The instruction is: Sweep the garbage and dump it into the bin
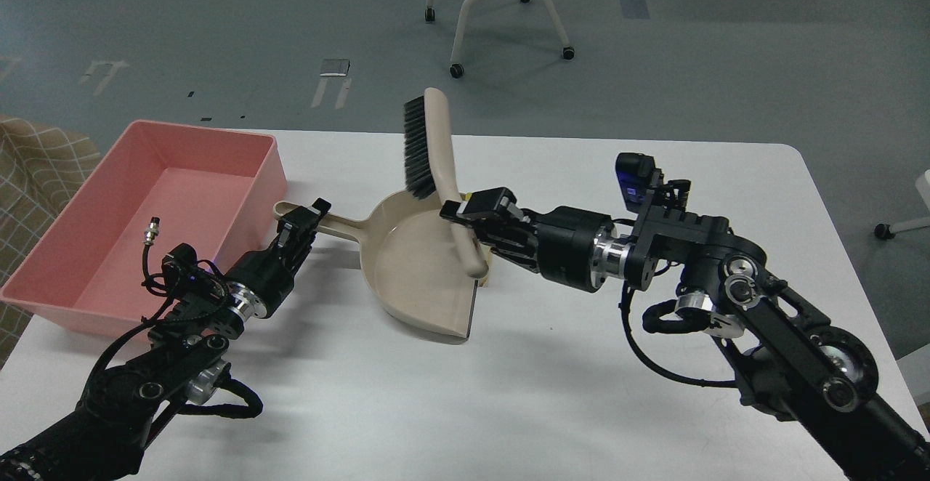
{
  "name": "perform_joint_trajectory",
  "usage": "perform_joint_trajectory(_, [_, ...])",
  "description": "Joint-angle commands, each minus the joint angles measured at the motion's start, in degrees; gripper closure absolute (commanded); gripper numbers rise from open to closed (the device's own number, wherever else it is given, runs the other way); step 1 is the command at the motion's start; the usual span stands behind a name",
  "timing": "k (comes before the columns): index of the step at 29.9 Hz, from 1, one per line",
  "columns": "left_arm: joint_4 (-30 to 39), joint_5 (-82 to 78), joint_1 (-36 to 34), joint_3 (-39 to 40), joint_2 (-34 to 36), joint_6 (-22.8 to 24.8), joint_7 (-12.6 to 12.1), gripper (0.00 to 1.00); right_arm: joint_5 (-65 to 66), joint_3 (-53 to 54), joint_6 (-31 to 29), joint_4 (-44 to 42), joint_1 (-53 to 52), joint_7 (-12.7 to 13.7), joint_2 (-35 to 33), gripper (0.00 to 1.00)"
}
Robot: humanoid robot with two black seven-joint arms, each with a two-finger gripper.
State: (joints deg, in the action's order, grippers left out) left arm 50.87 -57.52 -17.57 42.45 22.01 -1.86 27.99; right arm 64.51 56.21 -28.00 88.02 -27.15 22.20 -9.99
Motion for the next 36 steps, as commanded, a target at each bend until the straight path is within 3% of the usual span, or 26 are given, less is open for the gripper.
perform_joint_trajectory(1, [0.0,0.0,0.0,0.0,0.1,0.0,0.0,1.00,0.1,0.3,0.0,0.6,1.4,-0.2,-4.3,1.00])
perform_joint_trajectory(10, [0.0,0.3,-0.1,-2.2,-0.1,-0.2,0.0,0.99,1.4,-3.8,0.0,-0.1,8.0,0.2,-11.5,1.00])
perform_joint_trajectory(20, [0.0,0.4,-0.2,-2.3,0.0,-0.2,0.0,1.00,2.4,-5.9,0.0,-2.5,9.0,0.1,-11.6,1.00])
perform_joint_trajectory(36, [0.1,-0.4,-0.5,-2.4,0.3,-1.2,0.0,1.00,2.5,-8.6,0.0,-5.7,6.7,0.0,0.5,1.00])
